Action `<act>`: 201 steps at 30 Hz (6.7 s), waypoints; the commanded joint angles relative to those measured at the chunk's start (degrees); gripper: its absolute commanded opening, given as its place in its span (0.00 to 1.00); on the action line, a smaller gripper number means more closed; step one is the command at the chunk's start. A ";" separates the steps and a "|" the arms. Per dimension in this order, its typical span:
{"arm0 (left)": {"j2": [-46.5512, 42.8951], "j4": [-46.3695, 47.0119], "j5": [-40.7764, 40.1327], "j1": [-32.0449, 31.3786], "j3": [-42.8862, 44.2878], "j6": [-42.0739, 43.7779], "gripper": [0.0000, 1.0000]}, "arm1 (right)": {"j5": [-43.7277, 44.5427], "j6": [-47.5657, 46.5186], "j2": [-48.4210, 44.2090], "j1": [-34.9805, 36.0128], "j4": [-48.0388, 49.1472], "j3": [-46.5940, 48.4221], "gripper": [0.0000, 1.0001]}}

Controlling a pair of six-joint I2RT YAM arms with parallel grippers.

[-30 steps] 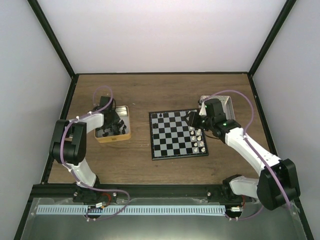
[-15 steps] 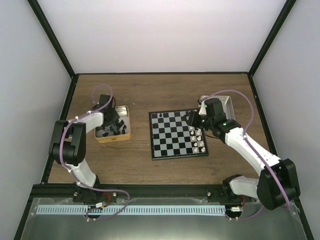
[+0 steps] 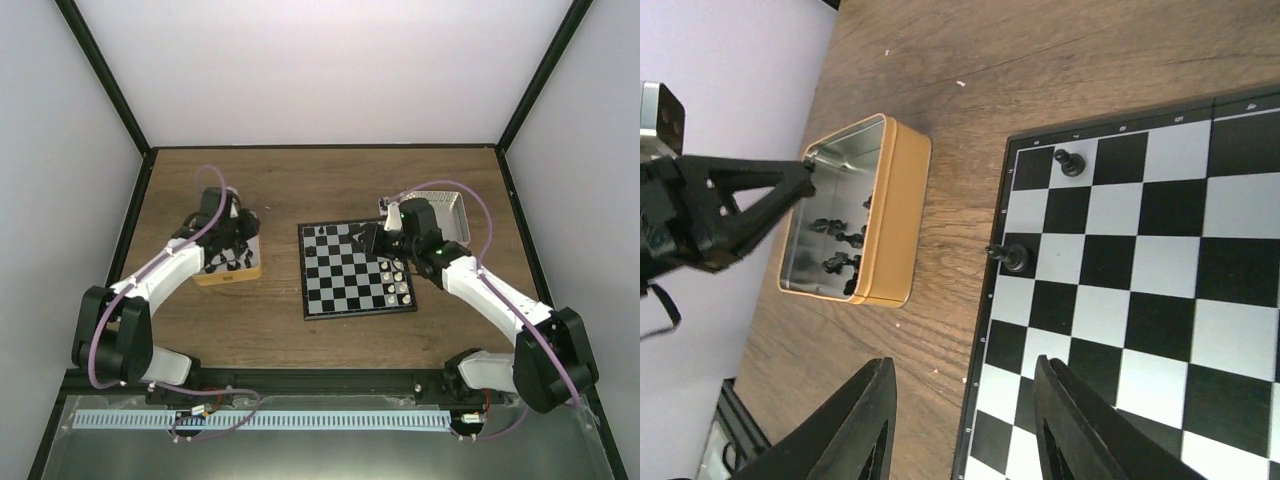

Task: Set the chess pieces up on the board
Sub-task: Place the chess piece on the chessboard, then pick up the chess piece from the storage box.

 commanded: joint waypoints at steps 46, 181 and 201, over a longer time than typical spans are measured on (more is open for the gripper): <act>6.55 51.68 20.68 -26.79 -13.81 62.21 0.11 | -15.14 2.75 6.79 0.50 1.45 3.10 0.32; 16.30 -2.04 -10.73 4.56 2.03 10.37 0.41 | 27.72 -9.94 15.78 16.50 -4.36 16.86 0.34; 18.30 -1.94 -9.98 4.62 1.64 9.81 0.18 | 27.64 -9.04 13.82 16.50 -4.82 15.81 0.32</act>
